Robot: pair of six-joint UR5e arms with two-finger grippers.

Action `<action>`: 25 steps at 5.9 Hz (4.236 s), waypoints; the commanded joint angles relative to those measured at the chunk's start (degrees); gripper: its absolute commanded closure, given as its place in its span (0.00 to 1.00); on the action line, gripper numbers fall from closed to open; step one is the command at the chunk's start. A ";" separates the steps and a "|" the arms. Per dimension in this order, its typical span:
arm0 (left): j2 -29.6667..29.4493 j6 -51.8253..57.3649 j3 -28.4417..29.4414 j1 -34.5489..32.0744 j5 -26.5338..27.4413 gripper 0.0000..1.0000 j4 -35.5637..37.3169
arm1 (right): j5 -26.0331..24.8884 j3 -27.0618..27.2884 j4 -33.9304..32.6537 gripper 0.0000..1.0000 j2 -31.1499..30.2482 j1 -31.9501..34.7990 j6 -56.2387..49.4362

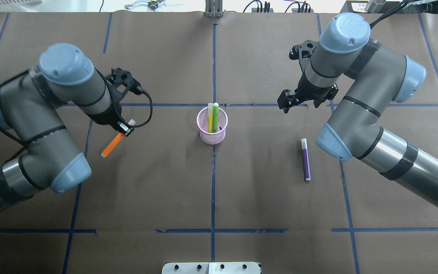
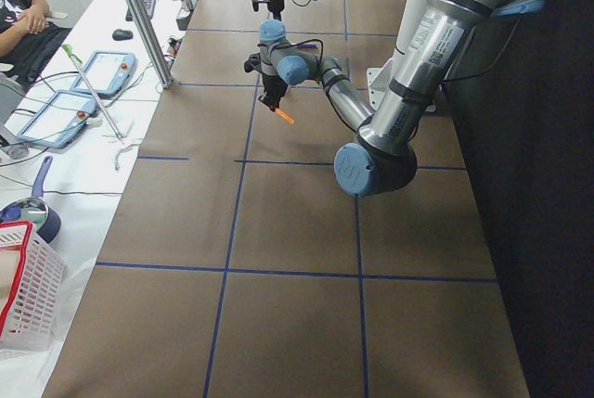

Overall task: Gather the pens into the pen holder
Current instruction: 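Carry the orange marker toward the cup while the right gripper lowers onto the purple marker, then lower the orange marker into the cup with the left gripper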

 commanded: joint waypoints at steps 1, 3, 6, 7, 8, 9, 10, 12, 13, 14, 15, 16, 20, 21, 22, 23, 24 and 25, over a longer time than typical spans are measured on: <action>-4.37 -7.87 -0.90 -2.07 0.81 1.00 -0.37 | 3.48 2.36 -4.63 0.00 -0.90 1.11 0.54; -7.62 -13.44 -1.43 -2.07 4.15 1.00 -0.72 | 4.64 2.47 -5.96 0.00 -2.31 1.13 0.54; -11.67 -19.42 -0.20 -1.99 7.93 1.00 -3.80 | 4.29 1.85 -4.04 0.00 -5.22 -1.94 1.93; -12.38 -20.65 -0.11 -1.90 7.93 1.00 -3.89 | 4.11 0.11 3.19 0.00 -5.48 -4.13 7.34; -13.00 -20.93 0.67 -1.81 8.02 1.00 -3.97 | 4.02 -2.17 6.66 0.00 -5.48 -4.76 8.18; -14.57 -21.19 1.90 -1.72 9.59 1.00 -3.98 | 3.67 -3.24 7.47 0.00 -5.66 -5.20 8.19; -14.58 -21.10 2.17 -1.46 10.47 1.00 -4.41 | 3.76 -3.34 7.48 0.00 -5.57 -5.20 8.19; -14.15 -22.32 2.78 3.34 17.45 1.00 -10.35 | 3.76 -2.99 7.57 0.00 -5.31 -5.12 8.27; -14.15 -29.21 5.40 6.77 22.91 1.00 -17.00 | 3.76 -2.90 7.57 0.00 -5.22 -5.12 8.36; -13.71 -30.15 8.82 8.20 25.40 1.00 -25.51 | 3.76 -2.90 7.57 0.00 -5.22 -5.12 8.28; -13.45 -31.20 11.11 8.21 25.51 1.00 -30.29 | 3.76 -2.81 7.57 0.00 -5.22 -5.12 8.27; -13.09 -31.91 13.66 8.99 25.51 1.00 -35.39 | 3.76 -2.90 7.57 0.00 -5.22 -5.12 8.27; -9.84 -32.09 14.83 13.38 25.43 1.00 -37.72 | 3.76 -2.98 7.48 0.00 -5.13 -4.94 8.27; -9.75 -32.61 14.74 14.18 25.43 1.00 -38.07 | 3.67 -2.98 7.48 0.00 -5.13 -5.03 8.36; -9.75 -33.57 14.83 14.97 25.43 1.00 -38.16 | 3.67 -2.98 7.48 0.00 -5.04 -5.03 8.36; -9.66 -33.58 14.83 15.41 25.43 1.00 -38.17 | 3.67 -2.98 7.57 0.00 -5.04 -5.03 8.36; -9.49 -33.58 14.91 15.59 25.43 1.00 -38.08 | 3.67 -2.98 7.57 0.00 -4.96 -5.03 8.36; -9.49 -33.58 14.83 15.59 25.43 0.95 -38.08 | 3.67 -2.98 7.57 0.00 -4.95 -5.03 8.36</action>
